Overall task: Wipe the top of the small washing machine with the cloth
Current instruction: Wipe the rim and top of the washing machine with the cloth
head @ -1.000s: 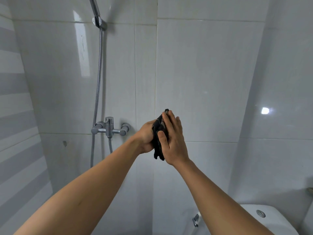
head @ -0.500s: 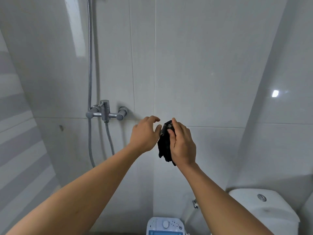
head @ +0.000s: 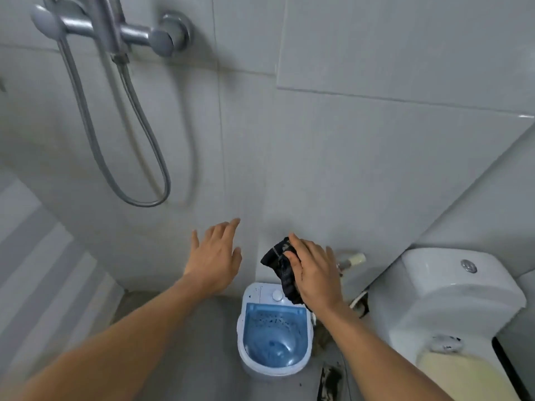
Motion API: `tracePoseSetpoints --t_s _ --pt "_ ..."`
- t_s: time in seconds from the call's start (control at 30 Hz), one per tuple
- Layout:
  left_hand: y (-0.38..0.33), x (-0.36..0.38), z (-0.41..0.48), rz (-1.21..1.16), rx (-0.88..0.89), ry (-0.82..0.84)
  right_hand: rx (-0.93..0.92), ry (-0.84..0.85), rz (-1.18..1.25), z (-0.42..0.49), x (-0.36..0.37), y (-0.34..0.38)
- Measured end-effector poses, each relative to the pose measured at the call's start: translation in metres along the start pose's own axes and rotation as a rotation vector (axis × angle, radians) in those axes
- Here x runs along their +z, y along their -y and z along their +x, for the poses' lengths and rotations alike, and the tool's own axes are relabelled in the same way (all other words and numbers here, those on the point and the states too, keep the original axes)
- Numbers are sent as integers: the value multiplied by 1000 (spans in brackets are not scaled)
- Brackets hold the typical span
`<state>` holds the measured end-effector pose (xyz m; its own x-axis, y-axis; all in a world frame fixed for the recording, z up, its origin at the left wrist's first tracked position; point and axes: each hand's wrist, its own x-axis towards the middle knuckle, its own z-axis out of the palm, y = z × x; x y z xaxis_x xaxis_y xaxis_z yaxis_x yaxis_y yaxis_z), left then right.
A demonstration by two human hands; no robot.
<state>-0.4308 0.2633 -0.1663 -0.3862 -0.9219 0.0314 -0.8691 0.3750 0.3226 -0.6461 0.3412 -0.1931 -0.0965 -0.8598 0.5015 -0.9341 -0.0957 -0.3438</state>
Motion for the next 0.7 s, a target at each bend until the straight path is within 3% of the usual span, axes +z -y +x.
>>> tracePoseSetpoints --t_s 0.17,0.4,0.57,0.7 --pt "61 156 8 65 25 116 -77 157 -85 -62 136 -62" --pt "135 353 34 89 20 50 -189 225 -134 -113 326 -128" --pt "168 427 60 106 45 -59 -221 360 -236 -125 408 -145" --pt "179 453 71 92 88 -137 -230 450 -218 -135 424 -151"
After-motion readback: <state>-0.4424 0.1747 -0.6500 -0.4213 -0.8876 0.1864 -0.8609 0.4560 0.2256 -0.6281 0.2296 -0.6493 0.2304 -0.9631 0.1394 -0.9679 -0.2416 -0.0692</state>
